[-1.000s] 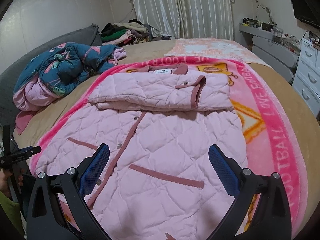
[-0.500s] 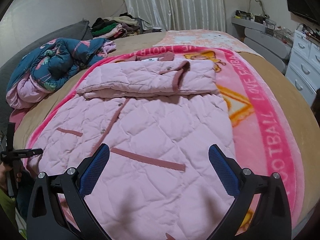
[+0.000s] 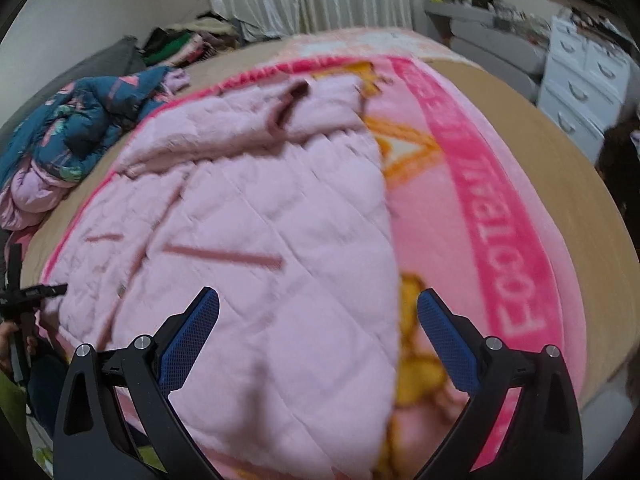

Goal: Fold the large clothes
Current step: 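Lower both tools to the ribbed hem edge of the jacket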

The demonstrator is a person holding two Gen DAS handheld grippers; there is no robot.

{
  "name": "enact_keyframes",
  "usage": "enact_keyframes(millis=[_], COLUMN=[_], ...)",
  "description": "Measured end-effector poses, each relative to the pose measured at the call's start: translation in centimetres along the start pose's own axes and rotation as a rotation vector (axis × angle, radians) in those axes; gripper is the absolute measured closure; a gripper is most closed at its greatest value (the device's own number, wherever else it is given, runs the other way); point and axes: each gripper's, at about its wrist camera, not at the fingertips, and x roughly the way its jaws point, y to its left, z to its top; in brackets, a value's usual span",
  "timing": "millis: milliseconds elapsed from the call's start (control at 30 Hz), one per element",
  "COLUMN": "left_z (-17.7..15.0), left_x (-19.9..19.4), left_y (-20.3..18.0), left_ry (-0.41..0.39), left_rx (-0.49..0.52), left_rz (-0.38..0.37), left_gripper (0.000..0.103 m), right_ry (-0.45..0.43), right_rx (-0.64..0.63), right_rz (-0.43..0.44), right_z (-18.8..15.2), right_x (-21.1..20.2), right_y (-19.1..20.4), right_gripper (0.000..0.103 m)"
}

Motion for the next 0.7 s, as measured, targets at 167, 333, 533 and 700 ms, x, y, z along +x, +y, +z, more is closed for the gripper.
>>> enact_keyframes(millis=[167, 333, 533, 700], left_z=[-0.2, -0.8, -1.7, -2.4], left_x=[-0.2, -0.7, -1.3, -1.6], left_y=[-0.2, -0.1, -0.1, 0.2], left_ry=[-0.001, 0.004, 0.02, 0.037], left_rx=[0.013, 0.019, 0.021, 0.007], left_rz=[0.001, -0.022, -0.038, -0.063], left_gripper=[0.012, 0.019, 0.019, 0.019], right_ry=[0.095, 0.209, 0.227, 0.212], right_rx=[0.051, 0.127, 0.157, 0.188], right_rz=[-0.002, 0.084, 0.183, 0.259], right_z=[-2.8, -6.3, -8.8, -9.3], right_x=[0.6, 1.9, 2.3, 2.4], right_y=[-2.2, -3.4, -2.0, -1.2], right_gripper=[0.004, 0.004, 0.004, 0.018])
